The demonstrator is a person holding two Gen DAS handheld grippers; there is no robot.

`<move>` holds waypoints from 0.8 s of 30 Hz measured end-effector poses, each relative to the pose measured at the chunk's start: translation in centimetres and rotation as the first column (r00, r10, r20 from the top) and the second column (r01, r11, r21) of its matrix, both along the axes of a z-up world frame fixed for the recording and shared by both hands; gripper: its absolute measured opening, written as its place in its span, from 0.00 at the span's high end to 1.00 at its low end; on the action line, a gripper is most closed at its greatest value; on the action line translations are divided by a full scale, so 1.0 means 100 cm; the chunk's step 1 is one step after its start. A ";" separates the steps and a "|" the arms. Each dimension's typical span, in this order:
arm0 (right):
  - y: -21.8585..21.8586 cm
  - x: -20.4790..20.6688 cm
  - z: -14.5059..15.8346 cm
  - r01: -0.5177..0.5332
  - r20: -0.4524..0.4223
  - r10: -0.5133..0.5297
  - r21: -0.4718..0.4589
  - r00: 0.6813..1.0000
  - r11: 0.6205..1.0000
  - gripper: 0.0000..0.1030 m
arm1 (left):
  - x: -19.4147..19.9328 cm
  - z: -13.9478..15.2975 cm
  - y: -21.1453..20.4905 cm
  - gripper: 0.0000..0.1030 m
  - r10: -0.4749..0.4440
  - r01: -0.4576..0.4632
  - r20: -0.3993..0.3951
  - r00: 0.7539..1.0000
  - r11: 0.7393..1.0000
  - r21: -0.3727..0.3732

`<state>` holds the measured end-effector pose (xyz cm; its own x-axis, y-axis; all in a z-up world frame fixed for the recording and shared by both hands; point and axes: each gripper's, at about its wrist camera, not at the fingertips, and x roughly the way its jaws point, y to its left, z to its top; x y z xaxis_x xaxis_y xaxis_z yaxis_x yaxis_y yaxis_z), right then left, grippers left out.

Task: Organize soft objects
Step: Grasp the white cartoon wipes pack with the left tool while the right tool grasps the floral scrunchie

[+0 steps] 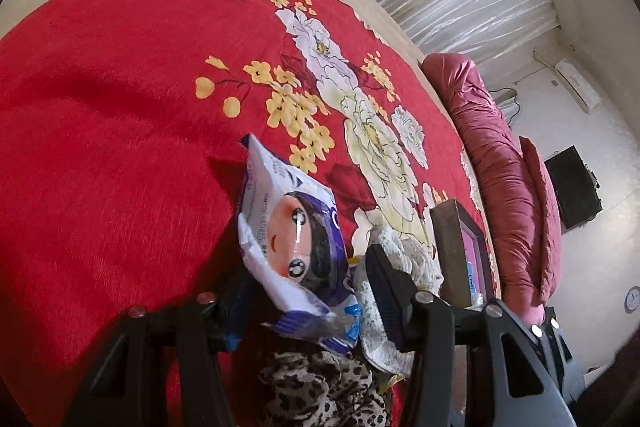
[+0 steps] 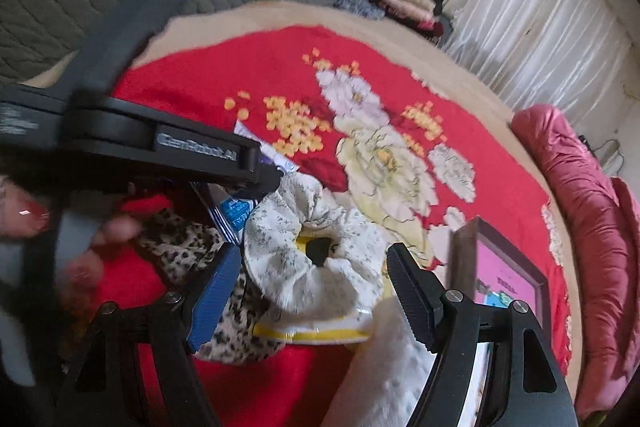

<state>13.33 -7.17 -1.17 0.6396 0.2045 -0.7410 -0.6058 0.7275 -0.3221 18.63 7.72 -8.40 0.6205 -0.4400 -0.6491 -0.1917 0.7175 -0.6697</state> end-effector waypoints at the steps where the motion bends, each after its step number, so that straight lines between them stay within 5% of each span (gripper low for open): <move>1: 0.002 0.004 -0.003 -0.001 -0.005 0.001 -0.009 1.000 1.000 0.25 | 0.001 -0.001 0.001 0.63 -0.001 0.001 -0.004 1.000 1.000 0.008; 10: 0.010 0.043 -0.029 0.069 -0.094 -0.076 -0.077 0.993 0.995 0.26 | 0.005 -0.009 0.007 0.68 -0.007 0.007 -0.014 1.000 1.000 -0.031; 11: 0.011 0.043 -0.029 0.066 -0.086 -0.073 -0.079 0.994 0.995 0.29 | 0.005 -0.008 0.007 0.68 -0.008 0.008 -0.014 1.000 0.999 -0.032; 13: 0.011 0.041 -0.028 0.051 -0.086 -0.056 -0.059 0.995 0.997 0.51 | 0.006 -0.009 0.008 0.68 -0.014 0.013 -0.019 1.000 0.999 -0.041; 18: 0.004 0.039 -0.024 0.062 -0.140 -0.057 0.029 0.988 0.998 0.78 | 0.006 -0.010 0.010 0.68 -0.024 0.023 -0.019 1.000 0.998 -0.054; 24: -0.022 0.030 0.002 0.107 -0.173 -0.070 0.216 0.983 0.971 0.83 | 0.002 -0.005 0.010 0.71 -0.014 0.014 0.001 1.000 0.999 -0.044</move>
<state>16.31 -9.32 -0.94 0.5374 0.3248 -0.7782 -0.5665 0.8227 -0.0479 18.80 8.68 -8.95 0.6146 -0.4770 -0.6283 -0.1811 0.6898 -0.7009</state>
